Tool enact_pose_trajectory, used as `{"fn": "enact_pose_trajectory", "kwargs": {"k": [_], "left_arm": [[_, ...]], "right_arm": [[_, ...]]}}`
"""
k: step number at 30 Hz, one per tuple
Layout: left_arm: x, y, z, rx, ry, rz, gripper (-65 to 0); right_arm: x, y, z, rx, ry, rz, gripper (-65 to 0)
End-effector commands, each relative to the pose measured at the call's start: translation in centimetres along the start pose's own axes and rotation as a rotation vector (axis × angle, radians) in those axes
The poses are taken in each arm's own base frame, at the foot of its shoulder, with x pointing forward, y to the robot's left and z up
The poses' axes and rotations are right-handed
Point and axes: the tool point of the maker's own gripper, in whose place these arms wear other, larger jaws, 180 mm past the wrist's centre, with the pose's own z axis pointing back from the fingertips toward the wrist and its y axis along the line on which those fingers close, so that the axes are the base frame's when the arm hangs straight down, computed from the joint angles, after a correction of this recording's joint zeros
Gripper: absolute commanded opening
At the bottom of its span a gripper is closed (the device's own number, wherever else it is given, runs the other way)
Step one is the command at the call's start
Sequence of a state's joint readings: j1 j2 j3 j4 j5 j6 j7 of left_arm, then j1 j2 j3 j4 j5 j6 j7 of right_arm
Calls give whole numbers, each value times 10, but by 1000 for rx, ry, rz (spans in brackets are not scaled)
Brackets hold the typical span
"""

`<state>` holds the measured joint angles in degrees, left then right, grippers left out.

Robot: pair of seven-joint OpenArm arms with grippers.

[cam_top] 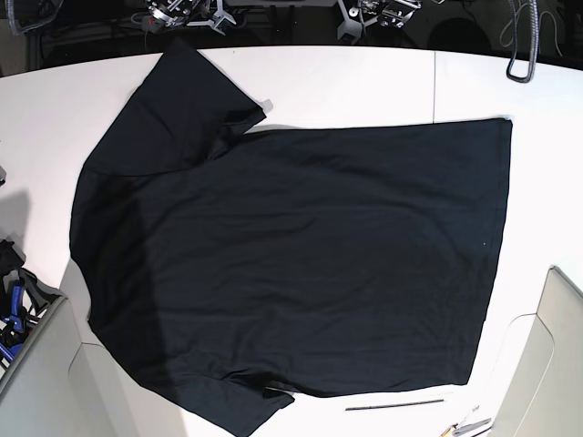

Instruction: Fold the T-shirt properly

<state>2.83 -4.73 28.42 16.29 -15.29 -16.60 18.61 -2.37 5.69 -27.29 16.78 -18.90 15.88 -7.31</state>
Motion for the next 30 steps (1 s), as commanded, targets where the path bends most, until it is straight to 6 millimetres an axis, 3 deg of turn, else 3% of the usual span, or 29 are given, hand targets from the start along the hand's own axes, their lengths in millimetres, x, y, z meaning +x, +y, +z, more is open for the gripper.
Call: {"fn": "enact_pose_trajectory", "kwargs": {"k": [1, 20, 27, 30], "left_arm": [[3, -3, 0, -12, -3, -2, -556], [-3, -4, -1, -14, 6, -1, -557], [-22, -6, -3, -17, 26, 1, -557], [-32, 9, -1, 8, 38, -16, -557]], "right_arm": [[0, 2, 0, 10, -3, -1, -631], [-1, 2, 0, 11, -2, -1, -631], [-9, 11, -1, 26, 12, -3, -631], [-17, 24, -2, 52, 24, -3, -631]]}}
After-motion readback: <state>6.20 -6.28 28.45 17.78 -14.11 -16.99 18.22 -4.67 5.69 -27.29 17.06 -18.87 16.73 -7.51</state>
